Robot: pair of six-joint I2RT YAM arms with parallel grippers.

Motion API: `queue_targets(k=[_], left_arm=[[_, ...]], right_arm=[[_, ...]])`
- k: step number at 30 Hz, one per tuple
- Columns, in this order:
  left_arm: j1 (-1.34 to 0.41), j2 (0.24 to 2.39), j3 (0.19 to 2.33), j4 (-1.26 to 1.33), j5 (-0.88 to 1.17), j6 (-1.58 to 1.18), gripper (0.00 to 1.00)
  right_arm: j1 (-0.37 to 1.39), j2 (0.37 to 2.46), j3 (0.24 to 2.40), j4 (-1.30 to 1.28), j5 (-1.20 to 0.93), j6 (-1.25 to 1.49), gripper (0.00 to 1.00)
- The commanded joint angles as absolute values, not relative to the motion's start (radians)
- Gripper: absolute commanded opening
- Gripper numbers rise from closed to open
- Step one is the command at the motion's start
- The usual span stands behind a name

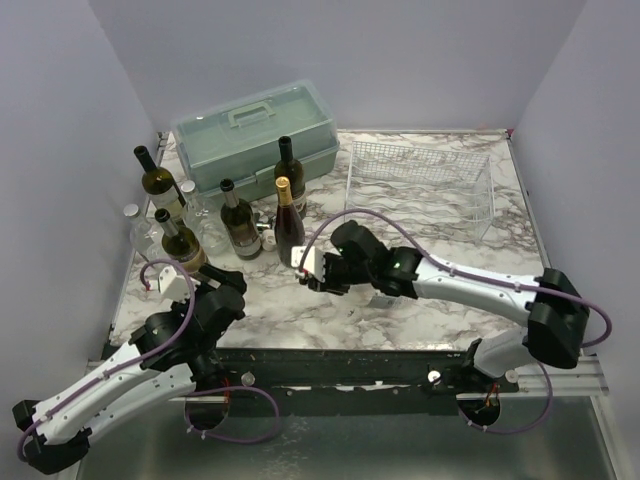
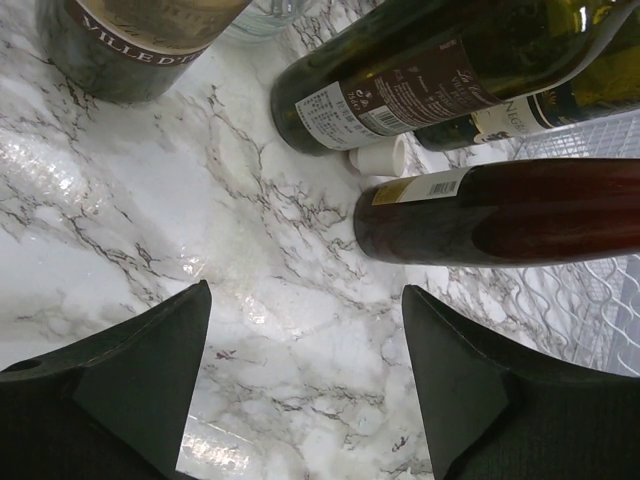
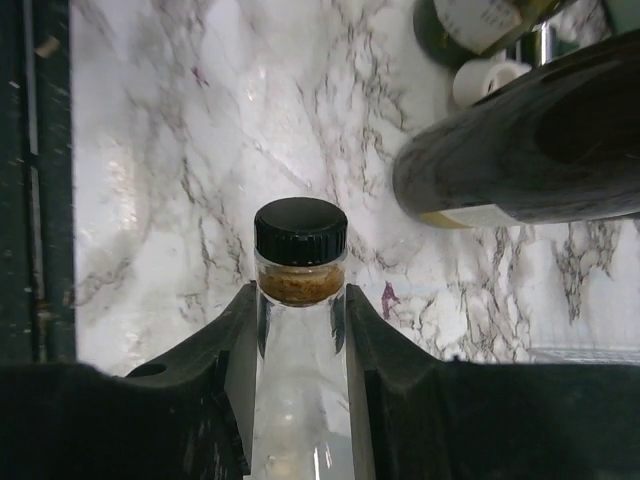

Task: Take the wine bottle off the wine rack
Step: Pick up the wine bottle from the center of the board.

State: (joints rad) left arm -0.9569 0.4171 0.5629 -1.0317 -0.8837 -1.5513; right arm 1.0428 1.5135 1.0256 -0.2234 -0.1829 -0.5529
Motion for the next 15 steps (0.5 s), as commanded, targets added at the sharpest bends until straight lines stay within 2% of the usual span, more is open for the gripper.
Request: queue_targets(k=[1, 15], left_arm=[[-0.954, 0.373, 0.566, -0.951, -0.892, -1.421, 0.79], [-0.954, 0.266, 0.564, -0.780, -0.868, -1.156, 0.79]], right_arm=[[0.989, 1.416, 1.103, -0.257, -0.384, -0.495, 0.03], [0.949, 1.404, 1.210, -0.234, -0.582, -0.431, 0.00]])
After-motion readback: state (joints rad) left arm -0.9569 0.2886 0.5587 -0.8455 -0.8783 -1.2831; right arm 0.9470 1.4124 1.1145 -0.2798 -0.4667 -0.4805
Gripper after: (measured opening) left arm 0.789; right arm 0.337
